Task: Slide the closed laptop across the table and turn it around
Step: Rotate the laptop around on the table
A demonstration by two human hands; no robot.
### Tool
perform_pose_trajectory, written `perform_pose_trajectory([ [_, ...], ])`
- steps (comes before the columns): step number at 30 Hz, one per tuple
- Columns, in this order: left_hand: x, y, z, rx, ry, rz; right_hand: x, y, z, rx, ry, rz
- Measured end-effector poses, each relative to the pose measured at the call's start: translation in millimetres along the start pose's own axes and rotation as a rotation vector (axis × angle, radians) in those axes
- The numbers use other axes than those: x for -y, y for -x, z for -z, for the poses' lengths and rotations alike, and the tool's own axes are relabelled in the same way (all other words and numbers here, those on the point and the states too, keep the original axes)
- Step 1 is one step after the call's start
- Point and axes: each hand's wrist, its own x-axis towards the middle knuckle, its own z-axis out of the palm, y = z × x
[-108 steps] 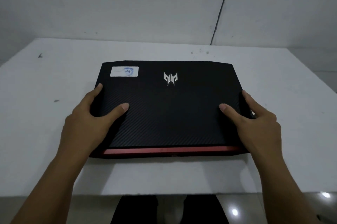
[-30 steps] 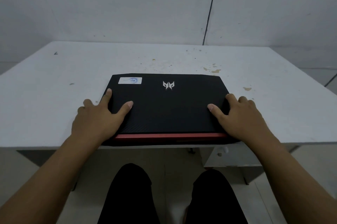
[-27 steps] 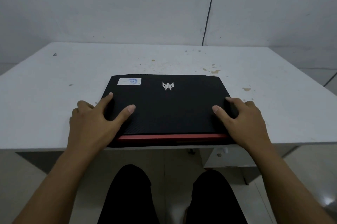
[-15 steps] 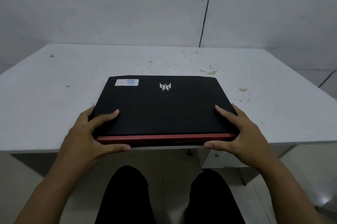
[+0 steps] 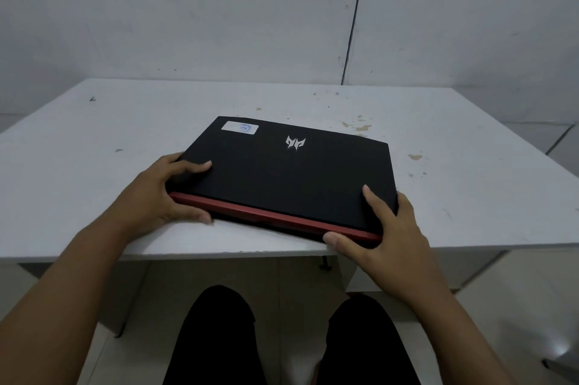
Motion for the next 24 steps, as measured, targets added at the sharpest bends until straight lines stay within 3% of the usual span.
perform_pose_trajectory([
  [5,-25,16,-22,-0.067,-0.192,0.106,-4,-47,15,0.161,-0.076,-0.080],
  [8,-60,25,-65,-0.111,-0.343,0.139,-5,-102,16,0.238,0.014,-0.160],
  [11,-74,23,-92,-0.113,-0.344,0.232,-4,-151,12,0.272,0.117,-0.202],
  [18,-64,17,-92,-0.103,-0.201,0.230,-11,-178,11,0.239,0.198,-0.157],
  [24,-45,-9,-65,0.011,-0.177,0.159,-11,-166,3,0.157,0.179,-0.208],
])
